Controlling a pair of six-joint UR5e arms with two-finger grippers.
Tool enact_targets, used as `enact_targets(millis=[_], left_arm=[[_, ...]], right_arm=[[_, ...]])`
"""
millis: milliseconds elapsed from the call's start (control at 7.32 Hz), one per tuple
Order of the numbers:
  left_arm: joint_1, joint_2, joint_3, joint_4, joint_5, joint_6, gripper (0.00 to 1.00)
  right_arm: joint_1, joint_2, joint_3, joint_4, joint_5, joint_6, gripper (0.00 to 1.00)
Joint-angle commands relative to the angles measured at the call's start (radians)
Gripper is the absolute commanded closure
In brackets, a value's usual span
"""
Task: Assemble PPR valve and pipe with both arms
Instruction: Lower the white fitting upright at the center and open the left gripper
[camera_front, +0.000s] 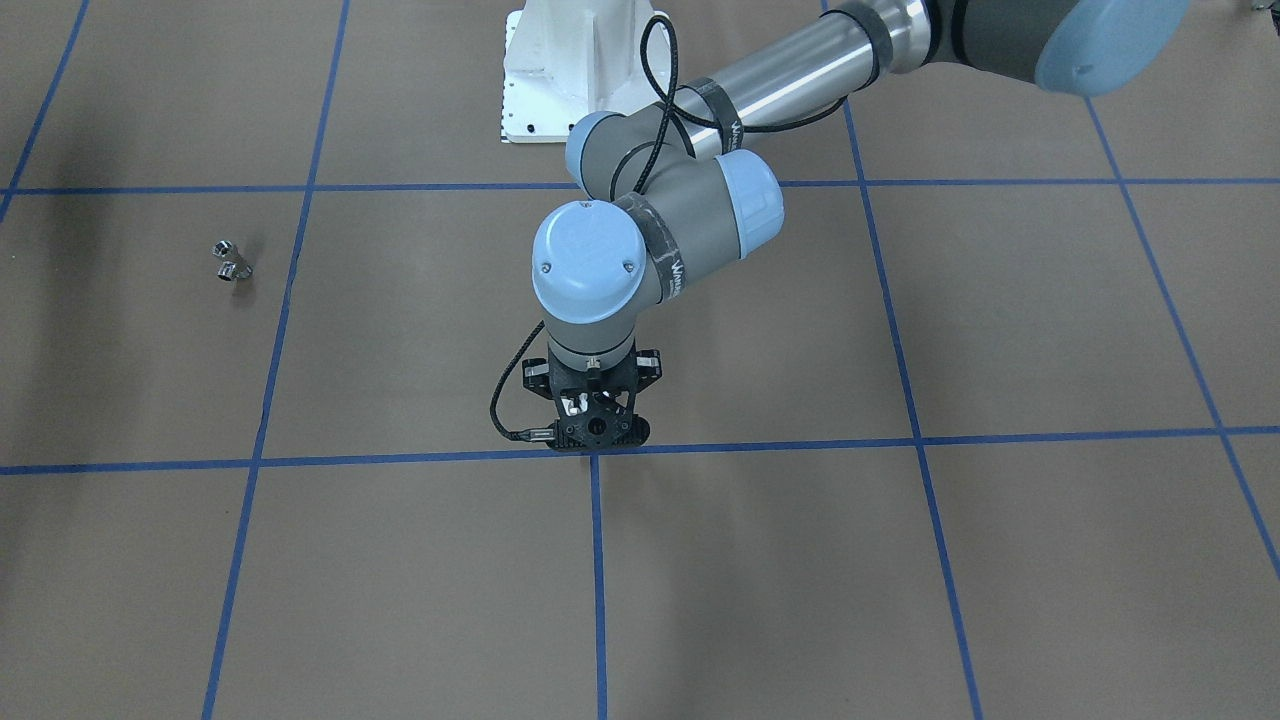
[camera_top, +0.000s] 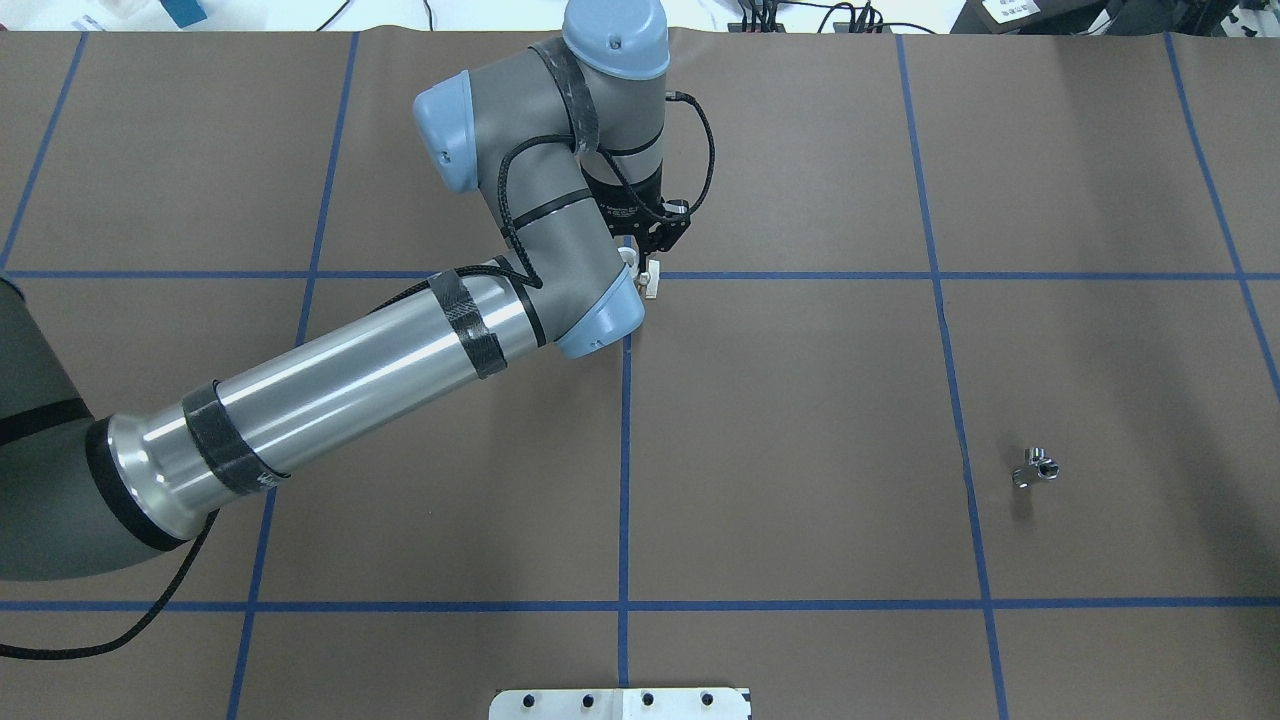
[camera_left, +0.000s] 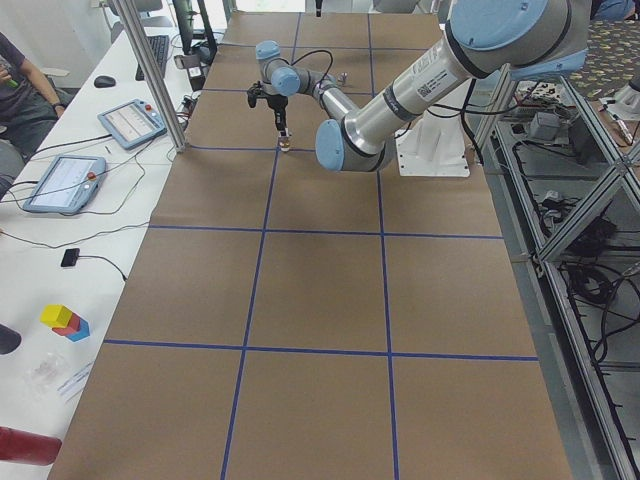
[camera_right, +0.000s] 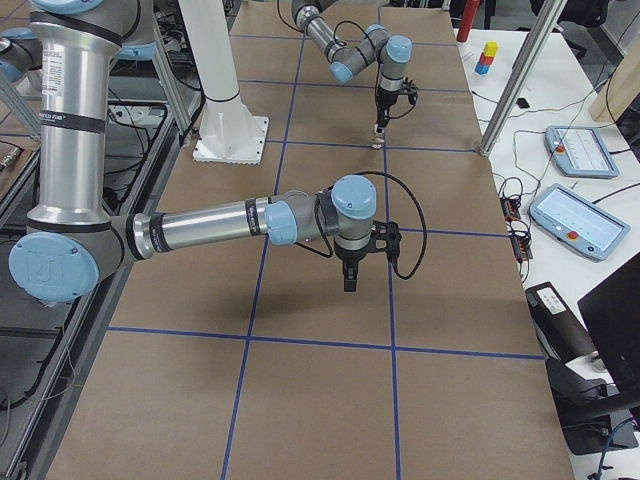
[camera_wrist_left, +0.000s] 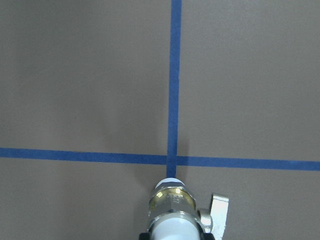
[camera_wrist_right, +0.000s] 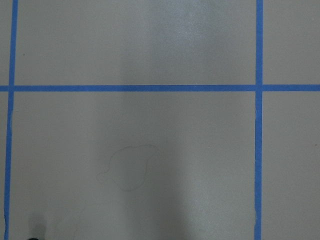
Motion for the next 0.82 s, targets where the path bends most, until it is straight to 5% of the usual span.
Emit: enact_targets(millis=[0,273,546,683], left_arm=[[0.002,0.0,0.004,0.0,0.001,0.0,1.0],[0.002,0.0,0.004,0.0,0.001,0.001,1.0],[0.019,0.0,0.005,-0.015,0.03,0.002,0.15],[0.019,0.0,0.005,-0.015,0.03,0.0,0.01]], right_arm=[[0.0,0.0,0.0,0.0,-0.001,0.0,0.0],[0.0,0.0,0.0,0.0,0.001,0.0,0.0],[0.0,0.0,0.002,0.0,0.001,0.016,0.0],[0.0,0.002,0.002,0.0,0.001,0.016,0.0]])
